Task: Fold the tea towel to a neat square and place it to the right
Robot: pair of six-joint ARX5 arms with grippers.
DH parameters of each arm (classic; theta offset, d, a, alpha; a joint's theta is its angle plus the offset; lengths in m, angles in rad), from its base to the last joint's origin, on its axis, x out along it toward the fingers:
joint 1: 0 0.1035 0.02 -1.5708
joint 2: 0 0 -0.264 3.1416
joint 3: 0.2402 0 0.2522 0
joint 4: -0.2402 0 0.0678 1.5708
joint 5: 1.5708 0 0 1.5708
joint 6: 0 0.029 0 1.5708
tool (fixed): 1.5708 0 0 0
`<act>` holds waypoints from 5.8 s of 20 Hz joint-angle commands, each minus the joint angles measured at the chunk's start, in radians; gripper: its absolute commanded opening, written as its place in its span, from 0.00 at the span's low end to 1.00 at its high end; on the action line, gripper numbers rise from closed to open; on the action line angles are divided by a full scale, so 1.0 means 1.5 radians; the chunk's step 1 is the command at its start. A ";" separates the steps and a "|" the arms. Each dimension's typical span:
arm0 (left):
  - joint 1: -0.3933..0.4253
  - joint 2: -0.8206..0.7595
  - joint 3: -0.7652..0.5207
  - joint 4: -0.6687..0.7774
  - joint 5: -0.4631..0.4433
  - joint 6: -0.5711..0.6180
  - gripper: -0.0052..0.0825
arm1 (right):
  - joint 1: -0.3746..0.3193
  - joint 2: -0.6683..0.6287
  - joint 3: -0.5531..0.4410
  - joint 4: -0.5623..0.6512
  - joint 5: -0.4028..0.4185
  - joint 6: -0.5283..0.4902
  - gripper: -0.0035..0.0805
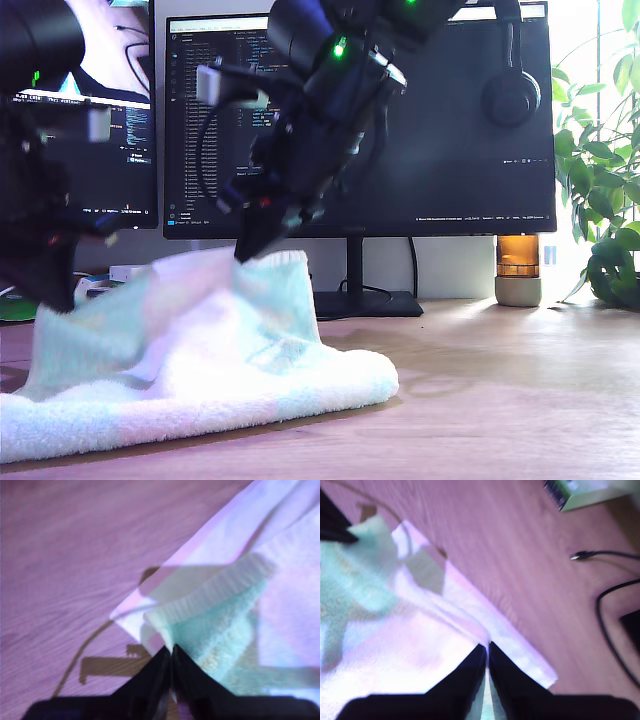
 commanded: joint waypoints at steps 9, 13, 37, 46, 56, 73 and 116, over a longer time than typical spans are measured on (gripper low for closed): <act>0.036 0.067 -0.002 0.065 0.000 -0.001 0.04 | -0.006 0.065 -0.013 0.076 0.000 0.001 0.03; 0.041 0.092 -0.002 0.085 0.003 0.002 0.04 | -0.008 0.085 -0.013 0.132 0.001 0.001 0.03; 0.103 0.106 -0.002 0.126 0.005 0.039 0.38 | -0.015 0.100 -0.013 0.025 -0.061 0.109 0.27; 0.141 0.091 -0.001 0.130 0.054 0.086 0.03 | -0.021 0.100 0.011 -0.019 -0.060 0.109 0.11; 0.140 -0.045 -0.003 0.125 0.146 0.054 0.03 | -0.064 0.051 0.021 -0.075 -0.078 0.150 0.03; 0.133 -0.288 -0.233 0.271 0.311 -0.028 0.03 | -0.110 -0.209 -0.378 0.248 -0.126 0.175 0.03; -0.127 0.161 -0.294 0.769 0.325 -0.097 0.03 | 0.029 -0.267 -0.554 0.303 -0.039 -0.599 0.41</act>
